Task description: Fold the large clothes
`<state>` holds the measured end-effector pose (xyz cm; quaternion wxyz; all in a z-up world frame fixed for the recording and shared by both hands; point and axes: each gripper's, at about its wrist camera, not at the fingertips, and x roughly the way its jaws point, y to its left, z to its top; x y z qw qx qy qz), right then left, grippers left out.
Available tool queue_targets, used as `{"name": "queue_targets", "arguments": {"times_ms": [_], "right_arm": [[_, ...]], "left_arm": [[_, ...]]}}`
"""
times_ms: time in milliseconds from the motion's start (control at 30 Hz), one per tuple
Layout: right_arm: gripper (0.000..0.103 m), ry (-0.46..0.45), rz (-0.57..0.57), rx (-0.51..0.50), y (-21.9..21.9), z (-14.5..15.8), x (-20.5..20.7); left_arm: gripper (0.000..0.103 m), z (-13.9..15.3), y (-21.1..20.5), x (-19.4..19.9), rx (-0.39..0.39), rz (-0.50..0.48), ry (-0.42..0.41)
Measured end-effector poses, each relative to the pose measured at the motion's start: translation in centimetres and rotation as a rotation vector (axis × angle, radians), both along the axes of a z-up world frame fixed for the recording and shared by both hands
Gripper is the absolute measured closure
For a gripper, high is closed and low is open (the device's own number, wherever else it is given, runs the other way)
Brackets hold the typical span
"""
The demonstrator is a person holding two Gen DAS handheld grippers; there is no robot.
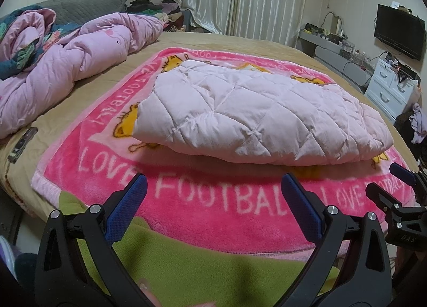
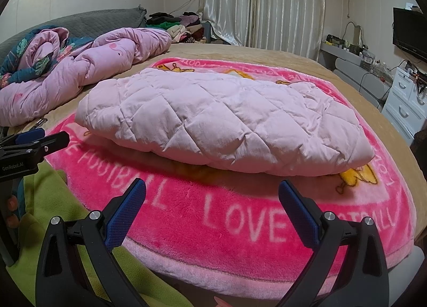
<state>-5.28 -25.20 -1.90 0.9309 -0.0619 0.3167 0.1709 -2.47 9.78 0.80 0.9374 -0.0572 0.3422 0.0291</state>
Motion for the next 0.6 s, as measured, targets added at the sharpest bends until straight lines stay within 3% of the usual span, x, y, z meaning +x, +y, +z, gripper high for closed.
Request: {"name": "queue_targets", "arguments": {"times_ms": [600], "right_arm": [[0.004,0.003,-0.010,0.001,-0.03,-0.12,0.00]], "left_arm": [[0.009,-0.29,0.43,-0.12,-0.002,0.001,0.013]]}}
